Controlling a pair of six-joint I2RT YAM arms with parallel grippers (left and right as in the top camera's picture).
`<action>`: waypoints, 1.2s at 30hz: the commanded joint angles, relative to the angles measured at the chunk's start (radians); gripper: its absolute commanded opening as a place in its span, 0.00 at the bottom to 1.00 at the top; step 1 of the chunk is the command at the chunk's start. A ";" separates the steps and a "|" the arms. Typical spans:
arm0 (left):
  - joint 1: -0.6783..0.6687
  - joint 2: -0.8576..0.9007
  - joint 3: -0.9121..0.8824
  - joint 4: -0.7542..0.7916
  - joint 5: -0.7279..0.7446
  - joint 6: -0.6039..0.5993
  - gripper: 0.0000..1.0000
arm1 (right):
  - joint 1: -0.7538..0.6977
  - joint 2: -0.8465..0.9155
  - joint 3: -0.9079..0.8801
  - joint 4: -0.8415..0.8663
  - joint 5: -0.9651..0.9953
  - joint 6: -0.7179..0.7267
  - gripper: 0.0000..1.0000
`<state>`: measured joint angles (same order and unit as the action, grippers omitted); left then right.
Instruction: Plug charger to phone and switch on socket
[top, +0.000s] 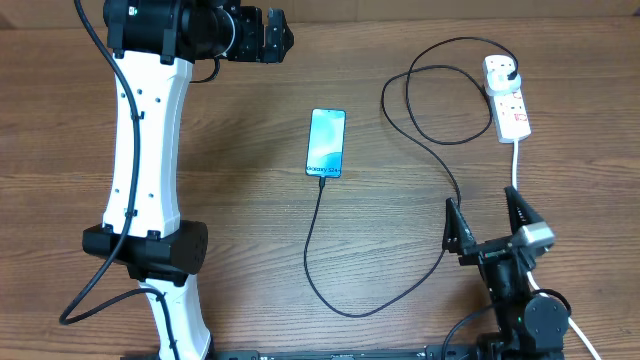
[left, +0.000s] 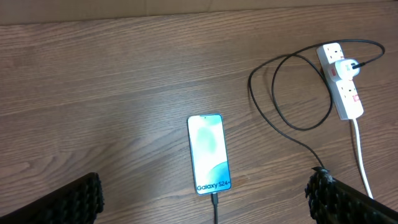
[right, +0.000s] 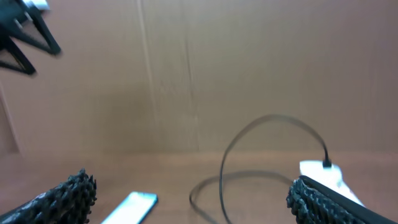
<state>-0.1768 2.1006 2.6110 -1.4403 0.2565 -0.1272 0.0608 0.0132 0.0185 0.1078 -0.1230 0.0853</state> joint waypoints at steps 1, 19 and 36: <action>-0.002 0.007 0.004 0.004 -0.003 -0.004 1.00 | 0.011 -0.011 -0.011 -0.042 0.010 -0.005 1.00; -0.002 0.007 0.004 0.004 -0.003 -0.004 1.00 | 0.011 -0.011 -0.011 -0.182 0.010 -0.001 1.00; -0.002 0.007 0.004 0.004 -0.003 -0.003 1.00 | 0.011 -0.011 -0.011 -0.185 0.017 0.000 1.00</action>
<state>-0.1768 2.1006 2.6110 -1.4403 0.2569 -0.1272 0.0616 0.0128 0.0185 -0.0795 -0.1223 0.0849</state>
